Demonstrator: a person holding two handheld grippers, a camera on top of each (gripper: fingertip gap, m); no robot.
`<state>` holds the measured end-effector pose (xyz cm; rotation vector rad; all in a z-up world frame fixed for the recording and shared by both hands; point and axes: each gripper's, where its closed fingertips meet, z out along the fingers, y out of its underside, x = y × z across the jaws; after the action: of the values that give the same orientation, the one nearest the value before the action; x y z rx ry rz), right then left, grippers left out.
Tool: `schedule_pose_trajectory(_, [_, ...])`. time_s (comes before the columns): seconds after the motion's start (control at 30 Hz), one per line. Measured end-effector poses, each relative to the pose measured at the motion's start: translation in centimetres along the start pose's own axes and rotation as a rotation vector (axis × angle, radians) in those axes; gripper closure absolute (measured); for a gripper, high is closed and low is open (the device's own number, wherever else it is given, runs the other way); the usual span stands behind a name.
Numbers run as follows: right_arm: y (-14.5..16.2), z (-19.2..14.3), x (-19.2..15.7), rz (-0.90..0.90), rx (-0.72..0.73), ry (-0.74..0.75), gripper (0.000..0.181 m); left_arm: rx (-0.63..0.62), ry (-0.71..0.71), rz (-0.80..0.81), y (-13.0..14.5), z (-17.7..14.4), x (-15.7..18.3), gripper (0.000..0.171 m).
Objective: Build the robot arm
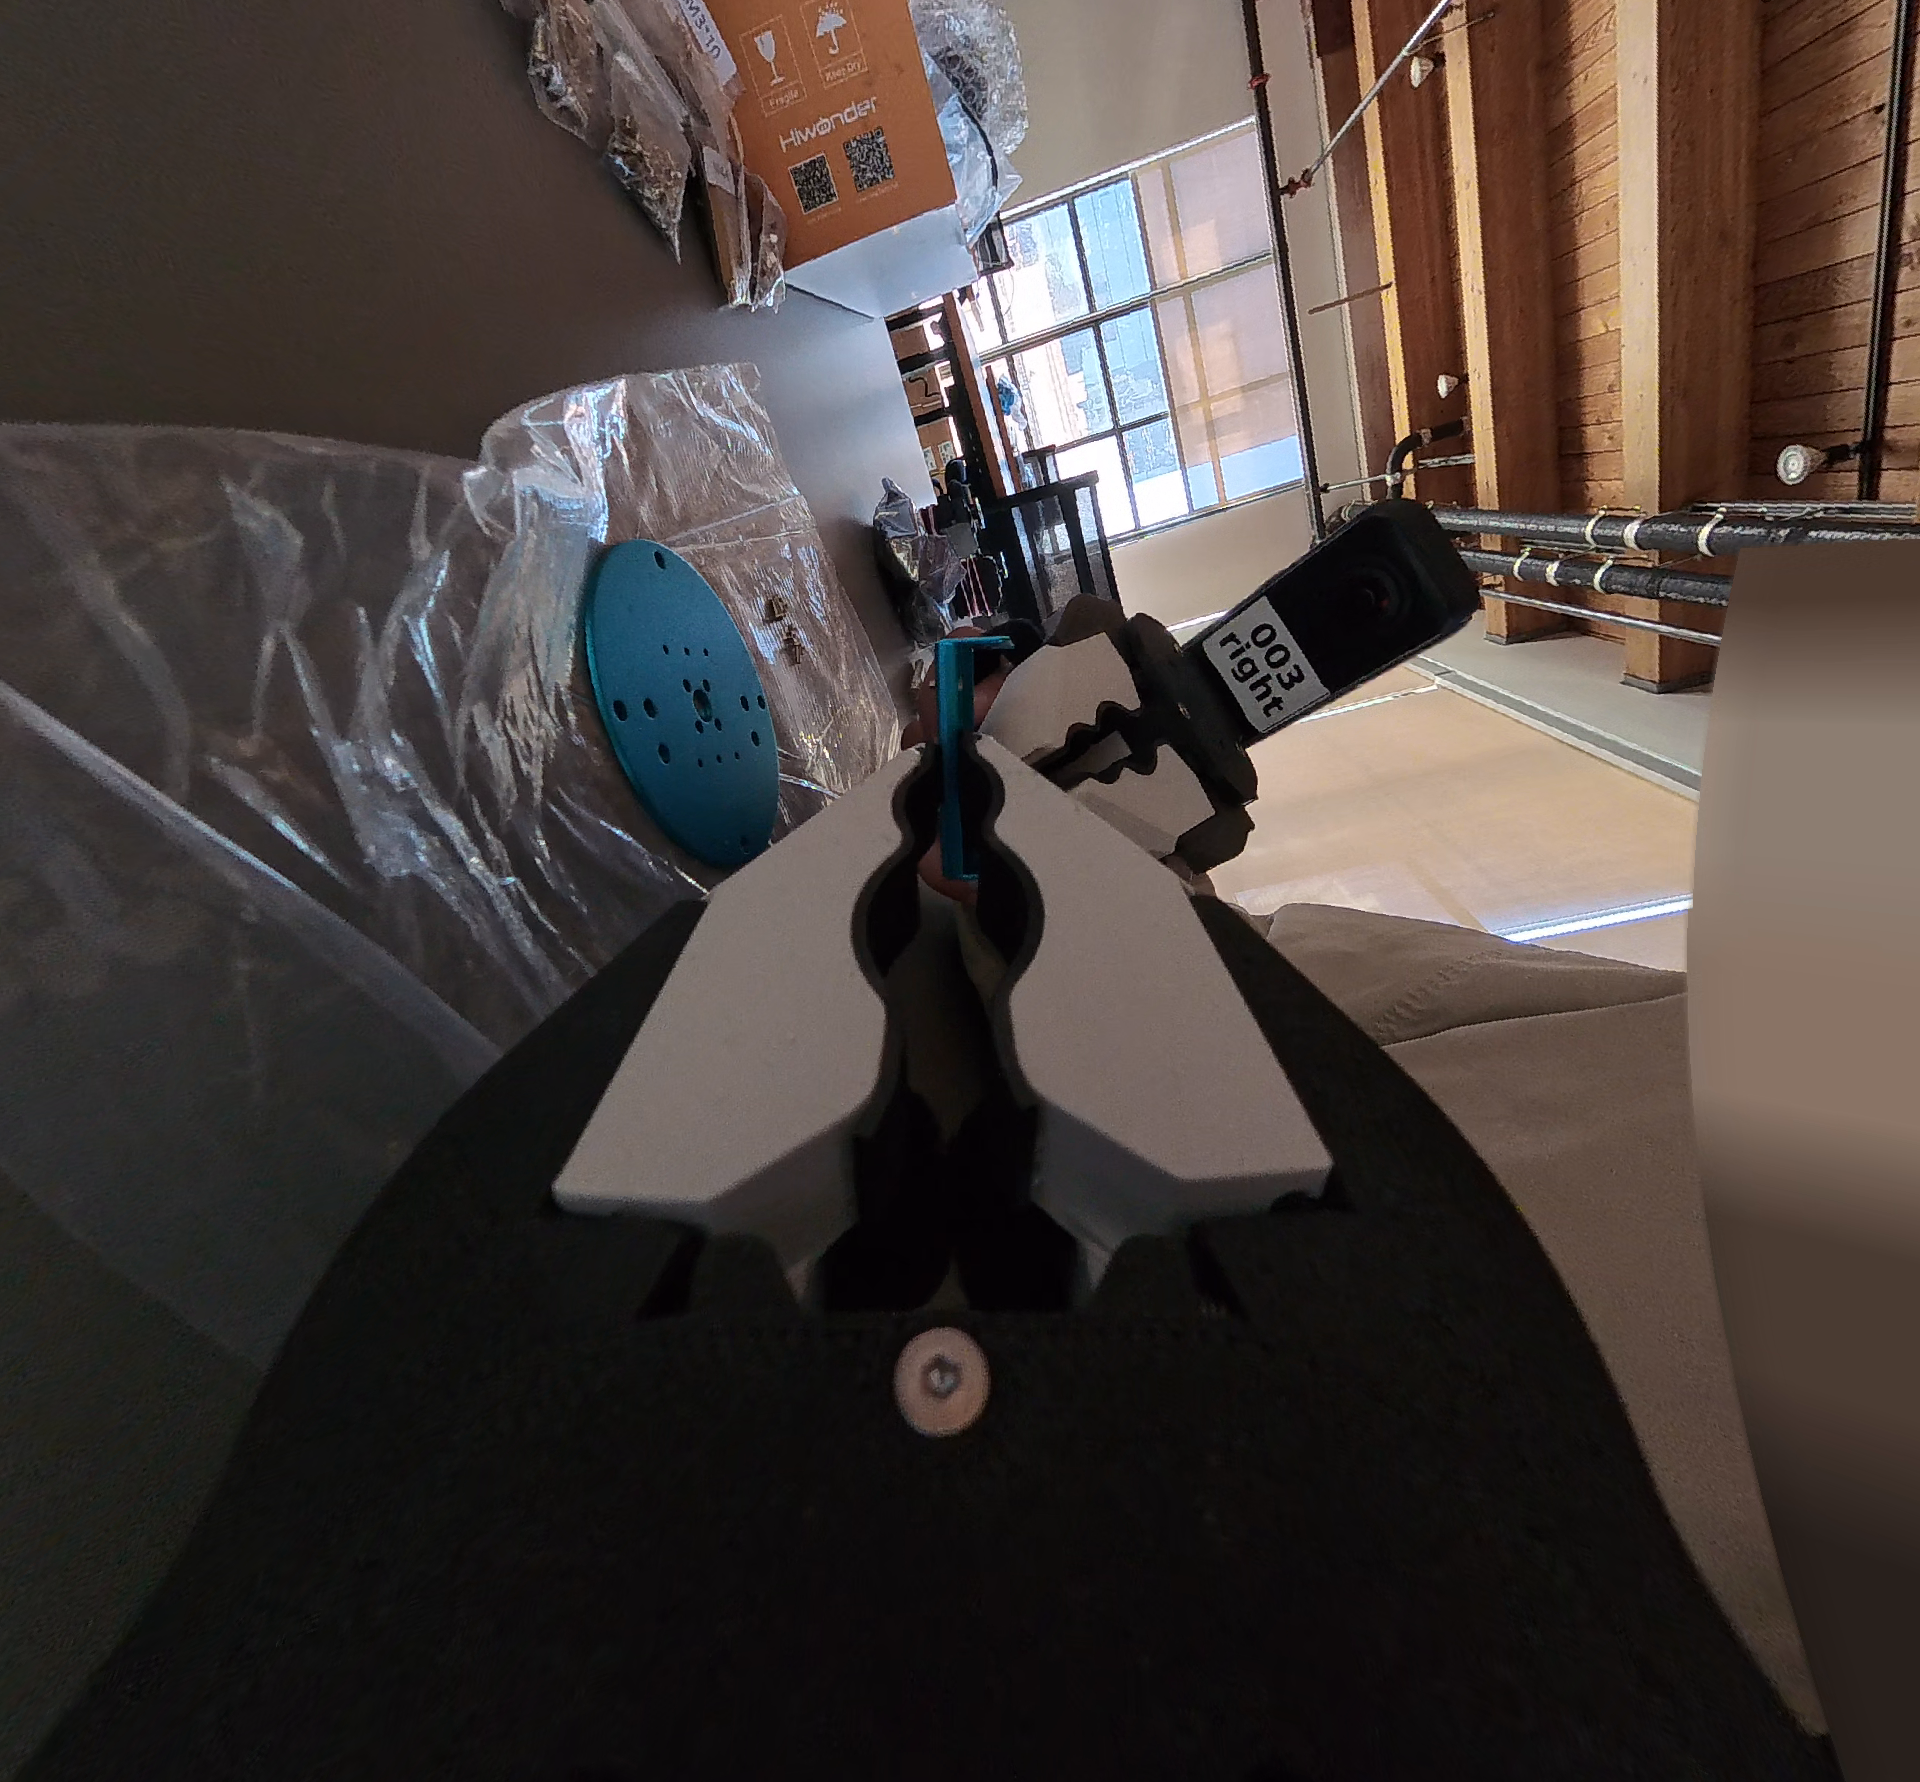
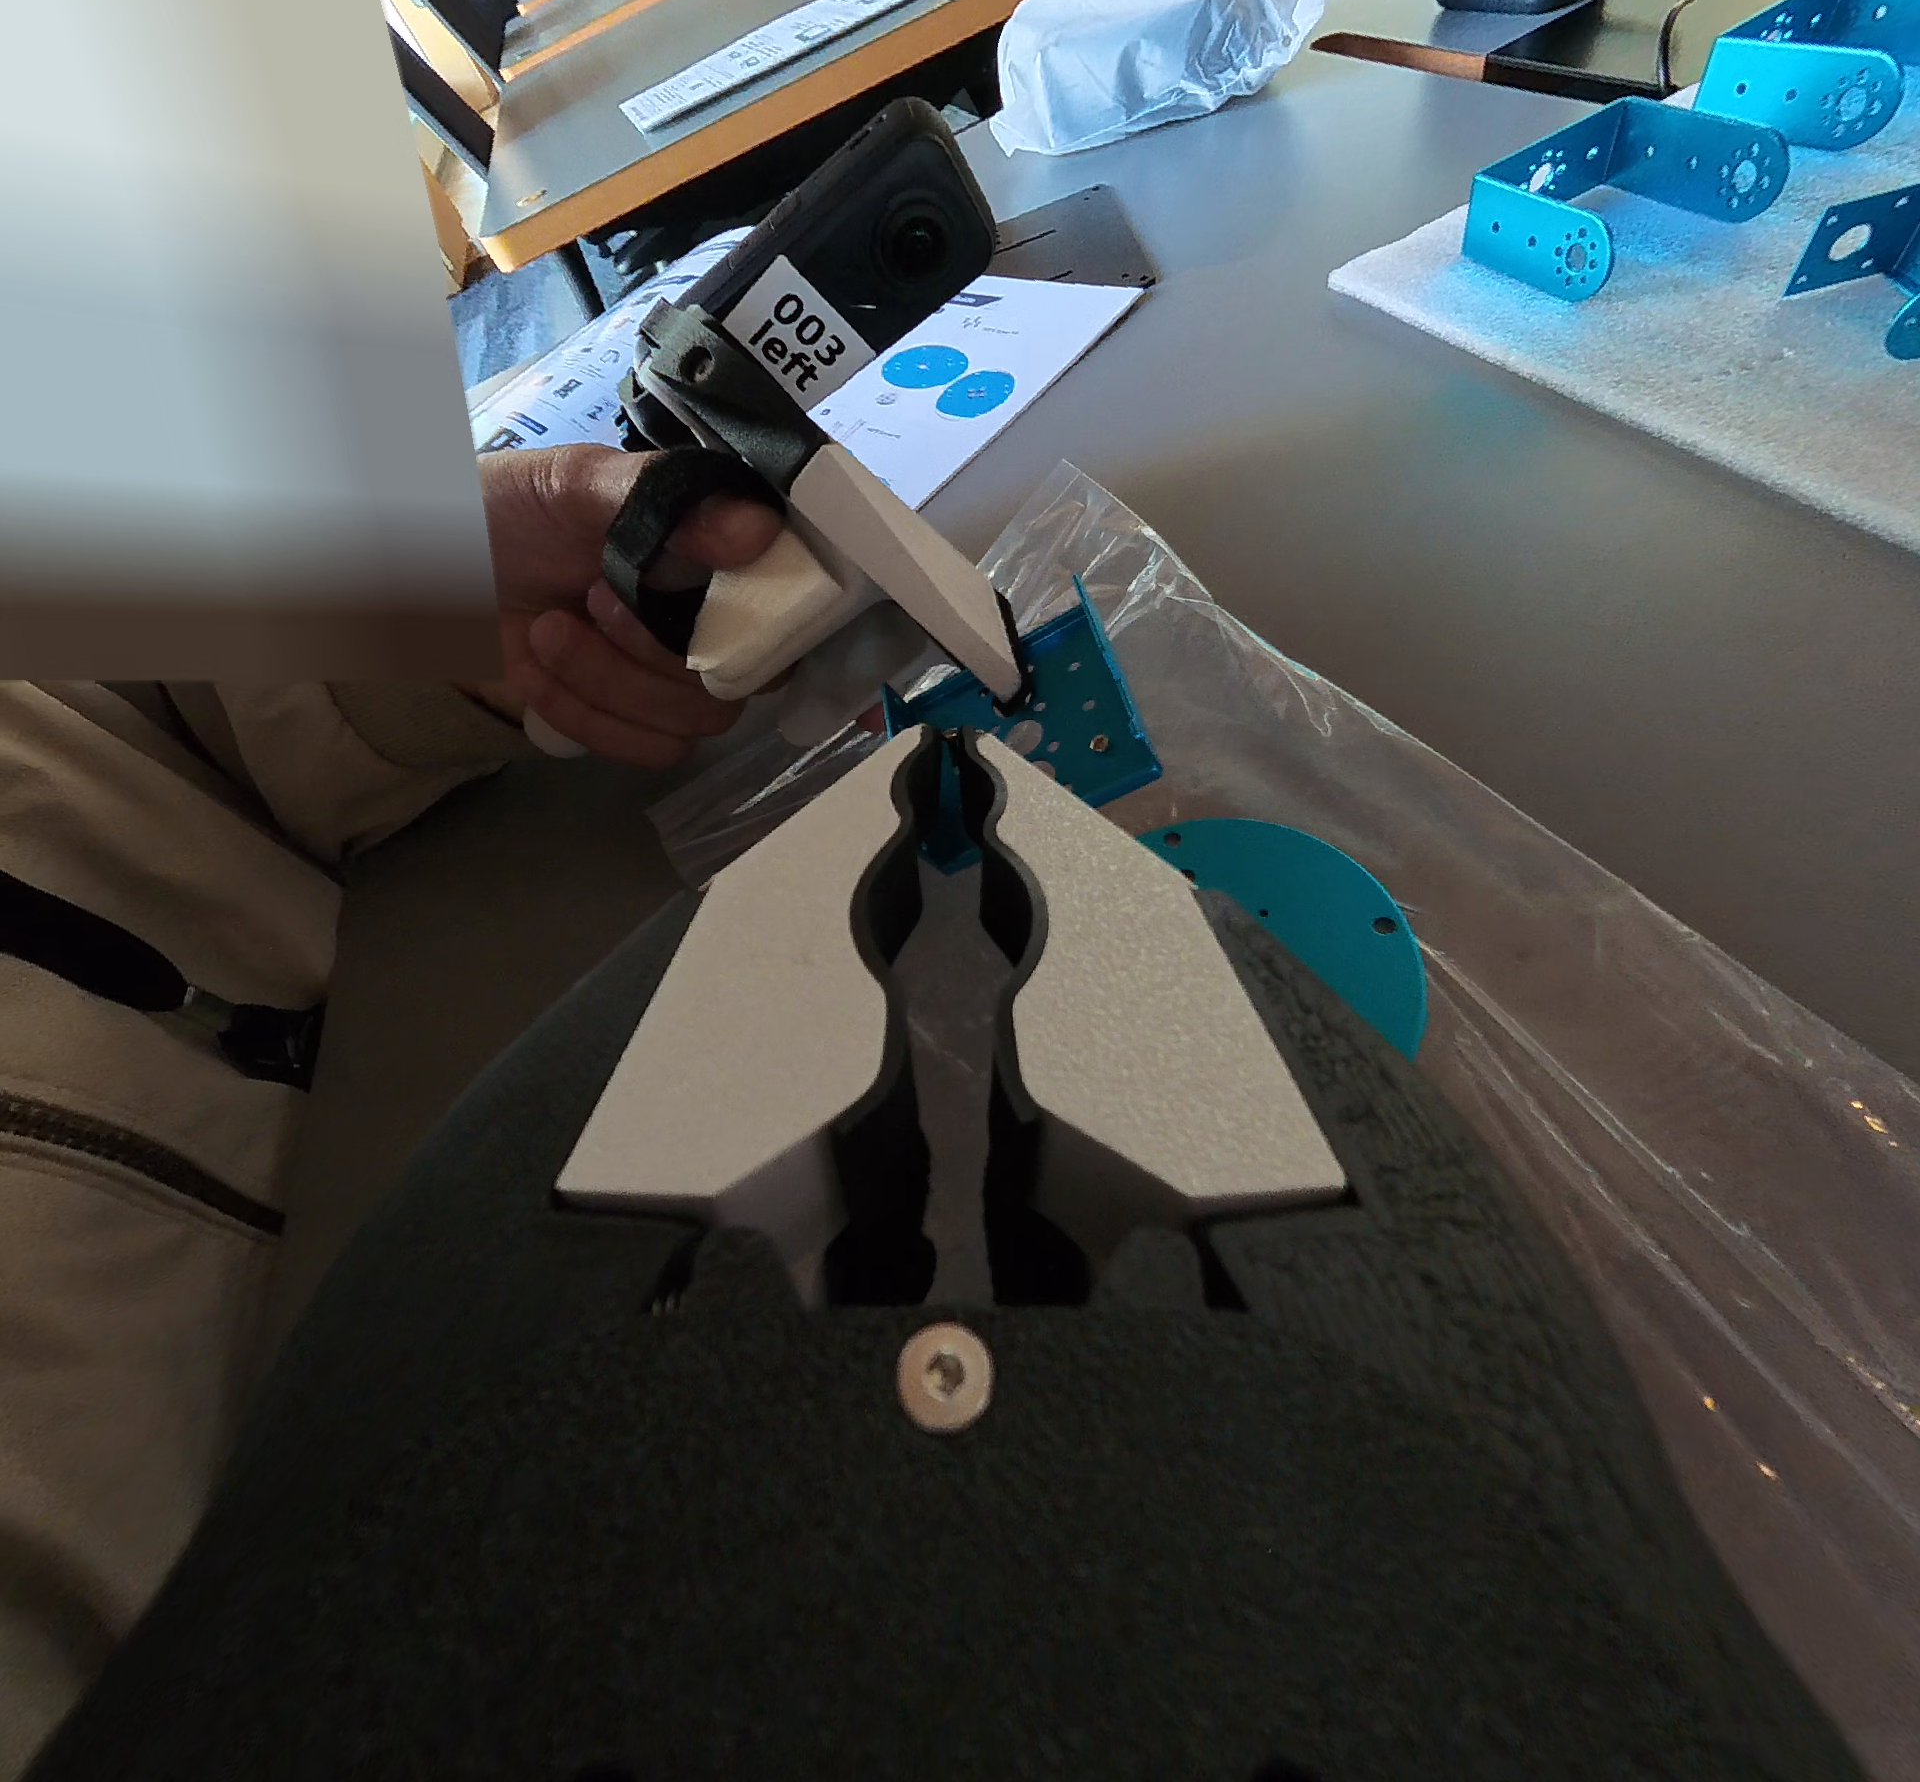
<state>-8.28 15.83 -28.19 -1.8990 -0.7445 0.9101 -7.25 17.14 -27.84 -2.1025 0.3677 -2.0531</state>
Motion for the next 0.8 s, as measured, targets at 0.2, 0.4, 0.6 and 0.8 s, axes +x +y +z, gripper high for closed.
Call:
schedule_pose_trajectory(0.2, [0.11,-0.02,0.0,0.018,-0.006,-0.009,0.179,-0.002,-0.003,0.004,0.06,0.03,-0.02,0.17])
schedule_pose_trajectory(0.4, [0.1,-0.04,0.01,0.02,0.001,-0.012,0.179,-0.004,-0.002,0.004,0.08,0.05,0.0,0.17])
schedule_pose_trajectory(0.6, [0.11,-0.04,0.0,0.019,0.0,-0.012,0.179,-0.004,-0.002,0.004,0.09,0.05,0.01,0.17])
schedule_pose_trajectory(0.8, [-0.01,-0.09,-0.02,0.012,0.003,-0.011,0.178,-0.002,-0.003,0.002,0.05,0.03,-0.04,0.17])
